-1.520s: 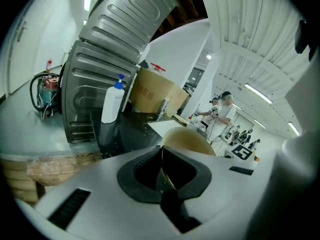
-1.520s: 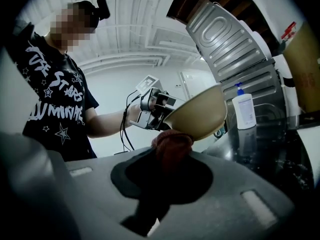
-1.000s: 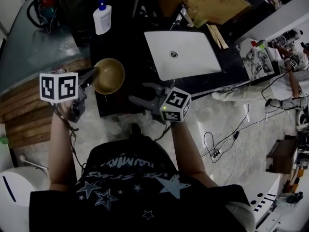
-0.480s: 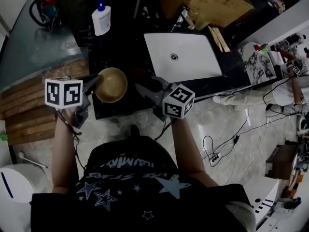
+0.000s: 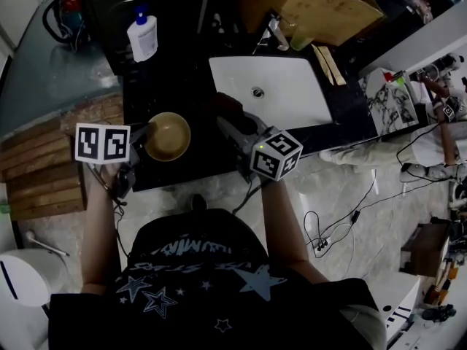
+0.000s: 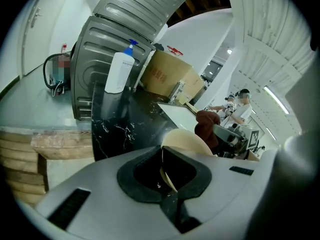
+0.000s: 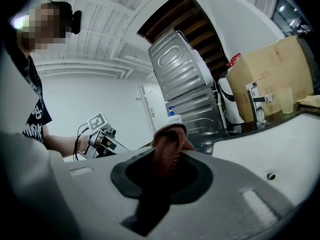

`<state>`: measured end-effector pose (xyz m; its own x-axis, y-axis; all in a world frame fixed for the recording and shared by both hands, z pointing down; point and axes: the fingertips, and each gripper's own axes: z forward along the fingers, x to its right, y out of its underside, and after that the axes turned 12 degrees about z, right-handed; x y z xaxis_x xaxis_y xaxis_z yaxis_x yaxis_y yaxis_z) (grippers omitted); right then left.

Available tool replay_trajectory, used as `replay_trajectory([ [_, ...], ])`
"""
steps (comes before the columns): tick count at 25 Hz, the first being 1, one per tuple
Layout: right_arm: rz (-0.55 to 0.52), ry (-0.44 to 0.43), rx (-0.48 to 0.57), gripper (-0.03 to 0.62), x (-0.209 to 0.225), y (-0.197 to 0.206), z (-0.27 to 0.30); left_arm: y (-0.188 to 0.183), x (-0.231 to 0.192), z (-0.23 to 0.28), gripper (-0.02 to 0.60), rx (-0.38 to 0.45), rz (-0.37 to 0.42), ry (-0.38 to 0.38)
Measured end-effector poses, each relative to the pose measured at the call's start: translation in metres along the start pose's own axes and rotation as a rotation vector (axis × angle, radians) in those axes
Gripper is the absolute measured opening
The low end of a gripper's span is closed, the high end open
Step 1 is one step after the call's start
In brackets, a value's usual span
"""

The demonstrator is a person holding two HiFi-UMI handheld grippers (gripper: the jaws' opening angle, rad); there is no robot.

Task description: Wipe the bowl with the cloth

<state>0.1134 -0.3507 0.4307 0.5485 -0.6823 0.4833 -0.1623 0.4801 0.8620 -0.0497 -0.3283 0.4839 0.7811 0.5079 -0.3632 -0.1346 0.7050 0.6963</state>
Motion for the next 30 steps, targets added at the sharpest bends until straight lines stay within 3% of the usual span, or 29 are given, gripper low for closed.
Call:
replay_trajectory([
  [8,-0.020,-0.012,-0.030,0.067,0.022,-0.006,-0.008,0.005,-0.002,0.025,0.020,-0.046,0.002,-0.046],
  [16,-0.007,-0.027,-0.043,0.067,0.026,-0.001,0.000,-0.003,-0.003,0.029,0.021,0.028,0.014,-0.046],
  [21,0.017,0.047,0.002,0.069,0.021,-0.001,0.003,-0.006,0.001,0.020,0.027,0.072,0.087,-0.054],
  [24,0.030,0.071,0.020,0.069,0.008,0.001,0.003,-0.009,0.001,0.009,0.110,0.101,0.101,-0.036],
  [30,0.008,0.145,0.049,0.069,-0.018,0.010,-0.001,-0.011,-0.005,-0.016,0.126,0.145,0.182,-0.040],
])
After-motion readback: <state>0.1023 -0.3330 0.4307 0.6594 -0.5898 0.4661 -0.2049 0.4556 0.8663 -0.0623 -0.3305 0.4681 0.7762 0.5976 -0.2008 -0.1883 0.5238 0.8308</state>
